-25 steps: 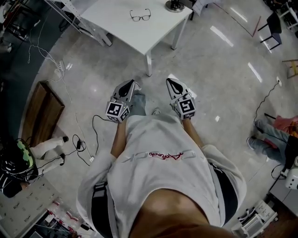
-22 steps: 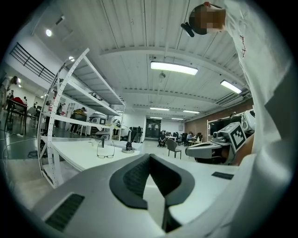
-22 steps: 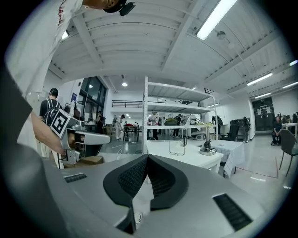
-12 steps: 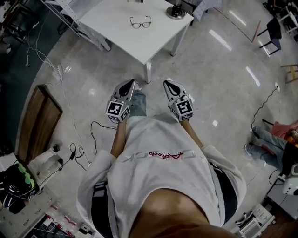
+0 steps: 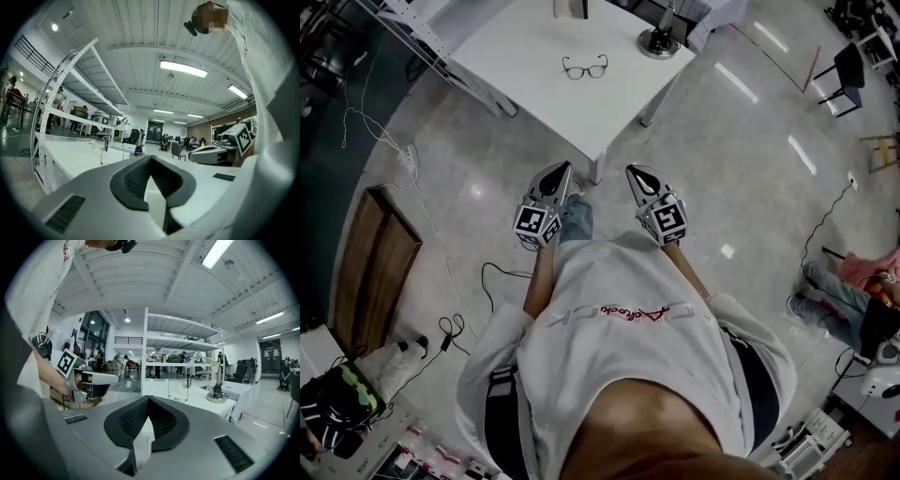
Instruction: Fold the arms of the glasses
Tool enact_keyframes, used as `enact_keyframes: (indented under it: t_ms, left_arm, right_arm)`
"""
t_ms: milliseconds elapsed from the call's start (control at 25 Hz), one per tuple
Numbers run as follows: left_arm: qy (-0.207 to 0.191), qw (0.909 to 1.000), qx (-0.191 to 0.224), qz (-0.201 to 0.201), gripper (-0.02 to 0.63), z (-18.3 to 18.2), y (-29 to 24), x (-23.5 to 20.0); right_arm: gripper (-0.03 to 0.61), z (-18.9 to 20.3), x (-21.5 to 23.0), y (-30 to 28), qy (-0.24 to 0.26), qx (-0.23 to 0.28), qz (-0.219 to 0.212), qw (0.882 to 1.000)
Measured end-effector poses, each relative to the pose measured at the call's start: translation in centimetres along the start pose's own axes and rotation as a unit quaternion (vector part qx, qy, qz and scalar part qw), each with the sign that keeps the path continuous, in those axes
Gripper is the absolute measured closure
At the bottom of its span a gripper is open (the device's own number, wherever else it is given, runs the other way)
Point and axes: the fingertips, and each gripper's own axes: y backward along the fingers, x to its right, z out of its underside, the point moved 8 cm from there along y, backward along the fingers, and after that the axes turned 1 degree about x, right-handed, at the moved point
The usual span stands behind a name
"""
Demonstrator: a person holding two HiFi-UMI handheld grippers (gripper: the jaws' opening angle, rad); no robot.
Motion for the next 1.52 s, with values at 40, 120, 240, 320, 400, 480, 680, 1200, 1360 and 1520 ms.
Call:
enact_keyframes:
  t_ms: [40,120,240,320,400,480,680,1200,1360,1520]
  left_arm:
    - [0.000,1.0000,-0.001,0.002,0.591,-0.1,-0.5,-0.6]
    - [-0.001,1.0000,-0.002,0.004,0.591,-0.4,-1.5,-2.0]
    - [-0.002,1.0000,-0.002,0.005,0.591,-1.6,-2.9,-4.3]
    - [-0.003,1.0000,-0.002,0.005,0.591,-2.4,-4.0,-6.0]
    - [-0.006,0.9999,-0.003,0.008,0.591,-3.1,-5.2,-7.7]
    - [-0.007,0.9999,-0.004,0.011,0.591,-3.6,-6.3,-9.5]
    - [-0.002,0.9996,-0.009,0.026,0.591,-4.4,-8.9,-13.4]
    - [0.008,0.9965,-0.031,0.077,0.591,-4.5,-15.2,-21.6]
    - [0.014,0.9965,-0.040,0.073,0.591,-4.2,-16.1,-22.5]
    - [0.019,0.9966,-0.053,0.060,0.591,-3.5,-16.8,-23.2]
  right_arm:
    - [0.549,-0.1,0.3,-0.7,0.001,-0.001,0.000,1.000]
    - [0.548,-0.5,1.1,-2.2,0.001,-0.003,0.002,1.000]
    - [0.549,-1.6,2.5,-4.8,0.002,-0.001,0.004,1.000]
    - [0.548,-2.4,3.4,-6.6,0.003,0.001,0.006,1.000]
    - [0.549,-2.9,4.3,-8.5,0.003,0.002,0.009,1.000]
    - [0.548,-3.4,5.2,-10.4,0.003,0.003,0.012,1.000]
    - [0.549,-4.2,7.0,-14.3,0.008,0.004,0.030,1.000]
    - [0.548,-4.6,11.2,-20.4,-0.006,-0.013,0.099,0.995]
    - [0.549,-4.3,12.3,-20.7,-0.014,-0.025,0.102,0.994]
    - [0.548,-4.0,13.9,-21.0,-0.022,-0.033,0.096,0.995]
